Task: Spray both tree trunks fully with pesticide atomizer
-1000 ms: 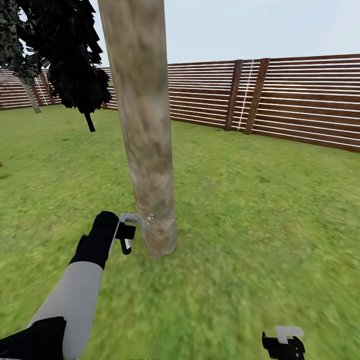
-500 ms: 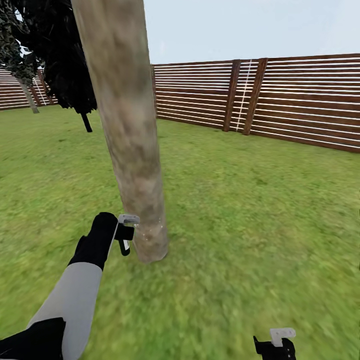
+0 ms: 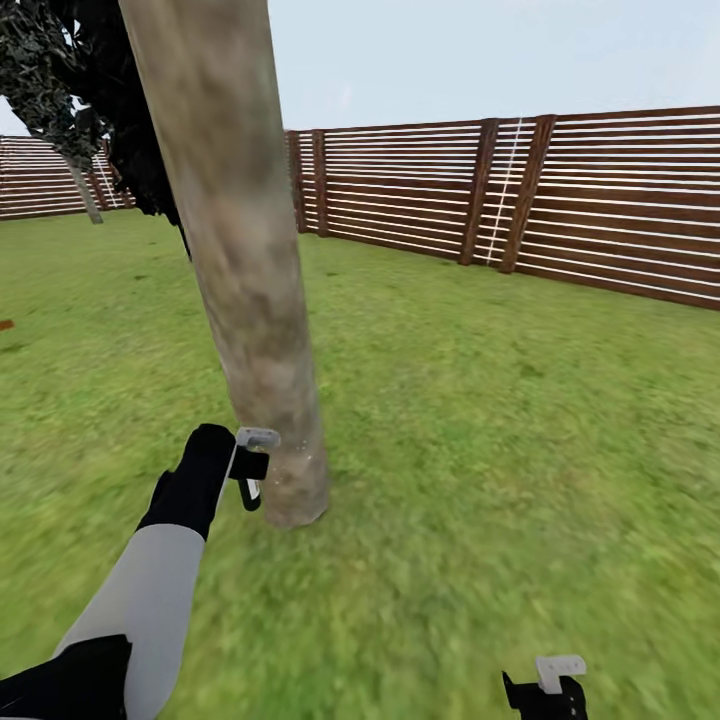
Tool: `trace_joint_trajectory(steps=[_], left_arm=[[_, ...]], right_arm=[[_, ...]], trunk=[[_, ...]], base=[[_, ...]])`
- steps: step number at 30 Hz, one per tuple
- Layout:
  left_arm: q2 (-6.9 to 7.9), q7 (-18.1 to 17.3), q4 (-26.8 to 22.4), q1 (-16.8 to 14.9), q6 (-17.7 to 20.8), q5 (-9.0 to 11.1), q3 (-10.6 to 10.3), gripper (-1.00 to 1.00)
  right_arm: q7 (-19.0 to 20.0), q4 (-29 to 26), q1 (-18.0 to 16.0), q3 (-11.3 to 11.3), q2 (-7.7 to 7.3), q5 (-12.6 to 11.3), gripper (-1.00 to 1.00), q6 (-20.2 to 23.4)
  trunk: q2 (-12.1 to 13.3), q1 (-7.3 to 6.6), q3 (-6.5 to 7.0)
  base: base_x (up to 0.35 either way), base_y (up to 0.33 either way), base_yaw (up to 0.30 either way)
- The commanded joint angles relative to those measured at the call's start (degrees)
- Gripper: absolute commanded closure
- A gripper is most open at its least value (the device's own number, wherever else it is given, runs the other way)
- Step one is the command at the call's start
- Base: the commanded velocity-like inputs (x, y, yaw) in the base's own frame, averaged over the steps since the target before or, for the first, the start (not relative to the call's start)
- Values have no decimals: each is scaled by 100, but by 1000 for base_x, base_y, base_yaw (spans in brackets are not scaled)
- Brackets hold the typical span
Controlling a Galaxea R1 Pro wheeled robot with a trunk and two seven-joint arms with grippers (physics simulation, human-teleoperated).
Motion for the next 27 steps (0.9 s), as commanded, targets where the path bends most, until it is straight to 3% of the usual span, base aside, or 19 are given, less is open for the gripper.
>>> trace_joint_trajectory(steps=[1,4,7,13,19,22,27], left_arm=[[-9,-55,-8,-11,15,-61,22,100],[89,-152,-31,44,-26,-91,-67,100],[13,-54,-33,-33,30,-104,32,100],[-2,-1,-34,-84,55,-111,60,100],[-2,-1,-50,-99,61,-111,60,100],[6,-1,-166,-100,61,-113,60,100],[36,-1,-450,-103,76,-135,52,100]], right_arm=[[2,9,-3,-48,-9,52,-100,-20],[5,14,14,-37,36,78,-100,-14],[2,14,14,-38,46,78,-100,-12],[-5,5,14,-36,36,75,-100,-11],[-4,5,14,-31,49,78,-100,-11],[-6,5,14,-33,53,74,-100,-13],[-15,-1,14,-38,53,70,-100,-14]], trunk=[[-2,2,-5],[-2,2,-5],[-2,2,-5],[-2,2,-5],[-2,2,-5],[-2,2,-5],[-2,2,-3]], base=[[267,-173,12],[0,0,0],[-101,-55,0],[-175,-195,0],[126,-240,14],[196,-151,228],[-262,-14,275]])
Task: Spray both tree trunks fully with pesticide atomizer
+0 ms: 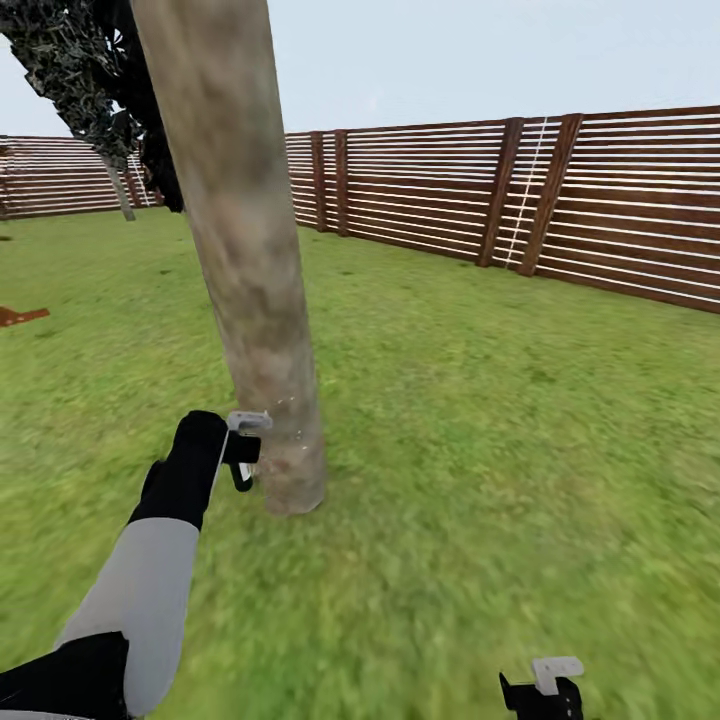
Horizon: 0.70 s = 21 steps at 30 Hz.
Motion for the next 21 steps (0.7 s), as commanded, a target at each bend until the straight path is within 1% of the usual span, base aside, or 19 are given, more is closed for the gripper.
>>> trace_joint_trajectory(steps=[1,2,4,7,8,10,13,16,19,21], left_arm=[[-7,-57,-19,-17,12,-67,19,100],[-8,-57,-25,-31,15,-87,19,100],[-37,-57,-33,-217,21,-185,19,100],[-65,-57,58,-440,16,-204,22,100],[-101,-59,405,-545,8,-197,34,100],[-89,-56,581,-512,-7,-215,30,100],[-66,-53,562,-470,-35,-226,16,100],[-28,-57,537,-460,-45,-239,52,100],[-22,-50,521,-459,-63,-237,64,100],[-26,-49,519,-459,-60,-235,63,100]], right_arm=[[1,5,-2,-49,-1,52,-100,-23],[0,6,-2,-47,-1,53,-100,-23],[0,4,-2,-49,-1,52,-100,-21],[0,6,-2,-49,-22,55,-100,-26],[0,11,-2,-49,-40,60,-100,-20],[0,12,-2,-49,-49,55,-100,-19],[0,8,-2,-49,-48,52,-100,-19],[0,4,-2,-49,-46,48,-100,-19],[13,11,-2,-49,-31,52,-100,-19],[16,11,-2,-47,-29,52,-100,-19]], trunk=[[-2,-4,-3],[-2,-4,-1],[-2,-4,0],[-2,-4,1],[-2,-4,1],[-2,-4,1],[-2,-4,1],[-2,-4,1],[-2,-4,1],[-2,-4,1]], base=[[-339,-1,278],[-341,-1,278],[-144,0,132],[-34,0,31],[-2,0,2],[-1,0,1],[37,-9,0],[224,-129,0],[249,-165,0],[120,-233,0]])
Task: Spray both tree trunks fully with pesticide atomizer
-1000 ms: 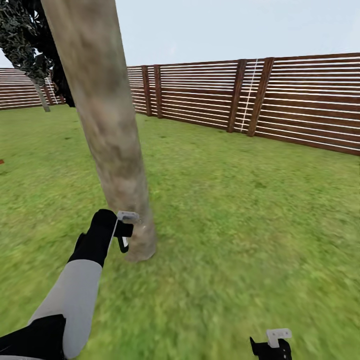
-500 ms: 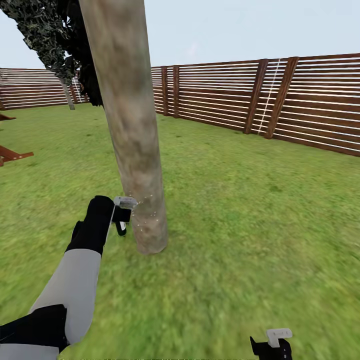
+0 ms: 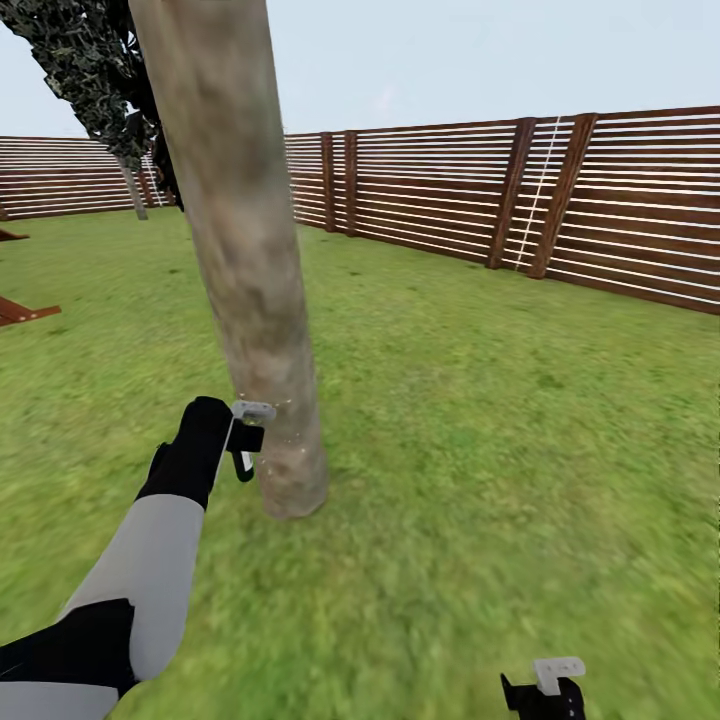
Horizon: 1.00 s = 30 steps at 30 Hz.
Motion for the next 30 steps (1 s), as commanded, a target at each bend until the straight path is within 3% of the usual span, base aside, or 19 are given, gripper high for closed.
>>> trace_joint_trajectory(steps=[1,10,12,17,21,24,30], left_arm=[[-9,-56,-7,-5,16,-61,24,100],[-8,-55,-232,8,34,-65,24,100],[-9,-52,-183,206,14,-59,14,100],[-4,-48,-175,613,-7,-37,30,100],[1,-47,-178,664,-9,-45,34,100],[73,-47,-356,1035,-17,-46,50,100],[148,-47,-412,1288,-32,-25,42,100]], right_arm=[[3,8,-4,-47,3,52,-100,-20],[4,8,-4,-42,22,69,-100,-20],[4,8,-4,-42,26,71,-100,-20],[-4,8,-4,-50,-12,70,-100,-28],[-5,8,-4,-51,-17,70,-100,-21],[3,-3,-4,-47,-11,70,-100,-20],[4,-9,-4,-42,9,70,-100,-23]], trunk=[[-2,0,-5],[-2,0,12],[-2,0,17],[-2,0,19],[-2,0,19],[-2,0,19],[-2,0,19]], base=[[7,-261,0],[-191,-238,159],[-33,-249,197],[203,-203,31],[287,-132,1],[312,-44,0],[199,-16,163]])
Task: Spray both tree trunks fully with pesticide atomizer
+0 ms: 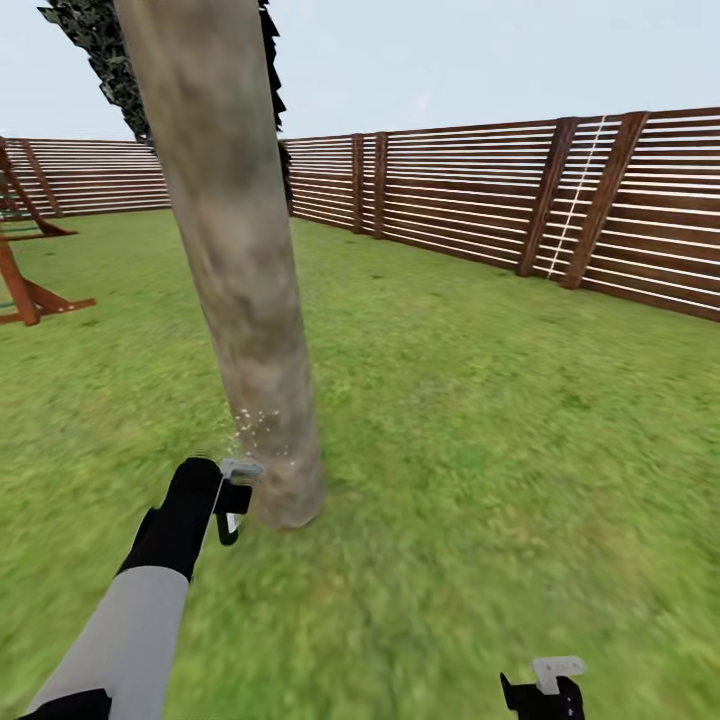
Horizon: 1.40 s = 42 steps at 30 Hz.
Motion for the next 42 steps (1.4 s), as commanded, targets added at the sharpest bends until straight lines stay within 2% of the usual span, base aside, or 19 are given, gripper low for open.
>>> trace_joint_trajectory(steps=[1,6,8,12,18,22,24,25,27,34,42], left_arm=[[-13,-56,26,18,1,-64,19,100],[-40,-56,54,129,-87,-58,6,100],[-27,-56,-22,382,-115,-57,6,100],[-17,-56,-35,647,-644,-64,18,100],[-63,-56,-39,662,-708,-41,25,100],[-32,-56,-46,664,-709,-42,45,100],[-20,-45,-46,667,-716,-45,291,100],[-15,-13,-46,668,-724,-47,479,100],[-9,14,-46,669,-733,-50,607,100],[-27,23,-46,671,-742,-59,602,100],[-28,111,14,671,-742,-90,605,100]], right_arm=[[2,5,-3,-48,-1,51,-100,-20],[-2,9,-3,-48,-3,51,-100,-24],[-7,17,-3,-50,-16,51,-100,-27],[-7,22,-3,-48,-1,51,-100,-28],[-7,22,-3,-48,14,51,-100,-28],[-8,23,-3,-48,16,51,-100,-28],[-14,23,-3,-48,16,51,-100,-28],[-15,23,-3,-48,16,51,-100,-28],[-15,23,-3,-48,16,51,-100,-28],[-16,23,-3,-48,16,51,-100,-28],[-31,23,-3,-56,-26,51,-100,-32]], trunk=[[-2,-1,-5],[-2,-1,-5],[-2,-1,-5],[-2,-1,-5],[-2,-1,-5],[-2,-1,-5],[-2,-1,-5],[-2,-1,-5],[-2,-1,-5],[-2,-1,-5],[-2,-1,-5]], base=[[13,-2,275],[32,-87,176],[98,-248,9],[135,-256,1],[123,-262,2],[126,-267,179],[33,-272,269],[9,-274,275],[4,-275,276],[-59,-276,270],[65,-276,30]])
